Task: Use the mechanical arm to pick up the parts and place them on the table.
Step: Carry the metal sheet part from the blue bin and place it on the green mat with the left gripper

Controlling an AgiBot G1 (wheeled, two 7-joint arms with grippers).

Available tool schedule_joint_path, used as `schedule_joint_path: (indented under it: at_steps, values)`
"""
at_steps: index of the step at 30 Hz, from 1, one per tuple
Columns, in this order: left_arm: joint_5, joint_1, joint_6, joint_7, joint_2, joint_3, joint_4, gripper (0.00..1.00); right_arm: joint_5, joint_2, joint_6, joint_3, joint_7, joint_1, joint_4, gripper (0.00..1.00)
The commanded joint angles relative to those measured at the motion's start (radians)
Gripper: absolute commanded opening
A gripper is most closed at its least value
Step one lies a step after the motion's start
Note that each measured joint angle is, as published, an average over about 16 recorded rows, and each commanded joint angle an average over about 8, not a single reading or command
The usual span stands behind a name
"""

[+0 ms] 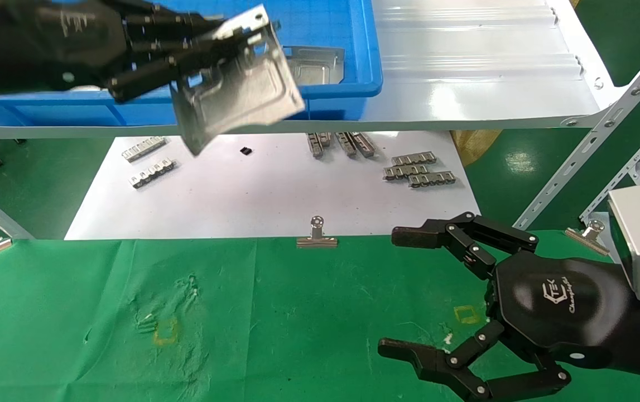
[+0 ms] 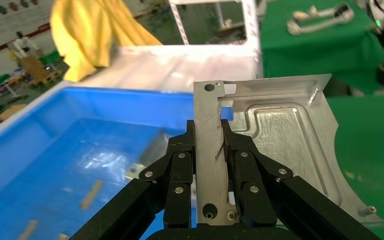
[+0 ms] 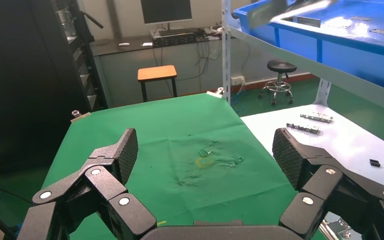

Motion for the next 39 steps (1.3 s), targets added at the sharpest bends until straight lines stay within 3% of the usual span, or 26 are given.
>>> schedule_joint_path:
  at_steps: [1, 7, 11, 20, 29, 31, 37, 39]
  values:
    - [-0.017, 0.028, 0.02, 0.019, -0.014, 0.005, -0.047, 0.0, 0.0, 0.0, 0.0, 0.0, 0.0, 0.0, 0.0, 1.0]
    - [-0.16, 0.189, 0.014, 0.011, -0.138, 0.095, -0.311, 0.0, 0.0, 0.0, 0.0, 0.0, 0.0, 0.0, 0.0, 1.0]
    - [-0.19, 0.27, 0.003, 0.06, -0.202, 0.162, -0.376, 0.0, 0.0, 0.0, 0.0, 0.0, 0.0, 0.0, 0.0, 1.0]
    - [-0.054, 0.366, -0.065, 0.383, -0.21, 0.267, -0.196, 0.0, 0.0, 0.0, 0.0, 0.0, 0.0, 0.0, 0.0, 1.0]
    - [-0.038, 0.37, -0.043, 0.511, -0.165, 0.279, 0.003, 0.01, 0.0, 0.0, 0.0, 0.0, 0.0, 0.0, 0.0, 1.0]
    - [-0.031, 0.363, -0.042, 0.528, -0.156, 0.283, 0.031, 0.11, 0.0, 0.0, 0.0, 0.0, 0.0, 0.0, 0.0, 1.0]
    - [0.003, 0.344, -0.056, 0.607, -0.131, 0.304, 0.085, 0.84, 0.0, 0.0, 0.0, 0.0, 0.0, 0.0, 0.0, 1.0]
    - [0.014, 0.337, -0.056, 0.63, -0.122, 0.31, 0.099, 1.0, 0.0, 0.0, 0.0, 0.0, 0.0, 0.0, 0.0, 1.0]
